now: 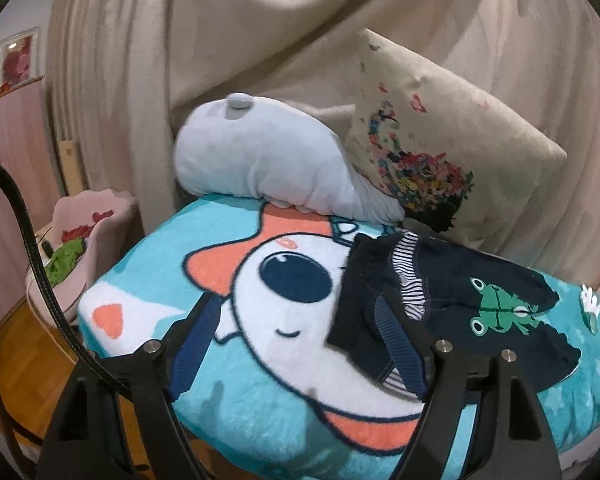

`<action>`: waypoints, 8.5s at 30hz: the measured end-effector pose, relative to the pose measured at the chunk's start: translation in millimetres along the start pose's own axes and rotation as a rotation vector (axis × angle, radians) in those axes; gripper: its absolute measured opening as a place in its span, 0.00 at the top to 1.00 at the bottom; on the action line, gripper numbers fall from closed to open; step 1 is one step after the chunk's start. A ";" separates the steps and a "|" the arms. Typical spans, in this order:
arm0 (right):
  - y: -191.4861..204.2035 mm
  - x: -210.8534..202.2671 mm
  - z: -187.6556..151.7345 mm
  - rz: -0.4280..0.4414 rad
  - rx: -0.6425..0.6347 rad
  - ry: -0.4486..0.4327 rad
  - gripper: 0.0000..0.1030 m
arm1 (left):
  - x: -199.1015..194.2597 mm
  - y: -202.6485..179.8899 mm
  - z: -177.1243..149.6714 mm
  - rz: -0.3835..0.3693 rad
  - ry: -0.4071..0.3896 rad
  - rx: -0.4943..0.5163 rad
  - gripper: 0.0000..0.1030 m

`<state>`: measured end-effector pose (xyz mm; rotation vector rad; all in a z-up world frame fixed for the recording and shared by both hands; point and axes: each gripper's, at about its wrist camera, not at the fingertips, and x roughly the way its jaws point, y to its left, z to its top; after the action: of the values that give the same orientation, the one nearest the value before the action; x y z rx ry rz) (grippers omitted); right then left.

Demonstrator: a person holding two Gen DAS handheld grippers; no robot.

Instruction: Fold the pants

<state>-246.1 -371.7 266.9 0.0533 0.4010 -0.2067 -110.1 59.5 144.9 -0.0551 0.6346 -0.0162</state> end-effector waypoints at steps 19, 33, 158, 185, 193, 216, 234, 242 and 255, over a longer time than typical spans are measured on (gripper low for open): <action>93.3 354.1 -67.3 0.259 -0.295 0.487 0.18 | 236.5 -115.0 81.1 -0.418 0.367 0.242 0.23; 94.5 427.4 -97.4 0.392 -0.236 0.621 0.58 | 300.2 -167.3 55.3 -0.376 0.494 0.412 0.75; 140.8 187.2 -146.1 0.529 0.135 0.386 0.42 | 149.6 -69.6 -32.8 -0.442 0.347 -0.131 0.35; 346.8 185.3 -183.8 0.602 -0.364 0.401 0.40 | 202.1 16.7 -22.1 -0.624 0.514 -0.354 0.38; 333.4 186.1 -167.3 0.573 -0.254 0.358 0.83 | 181.3 5.3 -6.2 -0.665 0.496 -0.336 0.67; 93.9 128.1 -141.2 0.349 0.288 0.165 0.60 | 138.9 -97.5 -5.1 -0.765 0.449 -0.213 0.49; 79.2 183.8 -144.0 0.322 0.343 0.345 0.32 | 181.7 -106.2 -44.9 -0.797 0.590 -0.271 0.33; 66.6 246.7 -172.0 0.559 0.586 0.475 0.47 | 165.9 -152.5 -51.3 -0.875 0.604 -0.103 0.47; 80.8 257.9 -102.3 0.519 0.487 0.356 0.70 | 184.9 -178.6 2.0 -0.680 0.526 -0.004 0.56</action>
<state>-36.1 -332.1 72.4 0.6734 0.6683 0.2268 40.2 -124.6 47.1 -0.2748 1.1165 -0.7058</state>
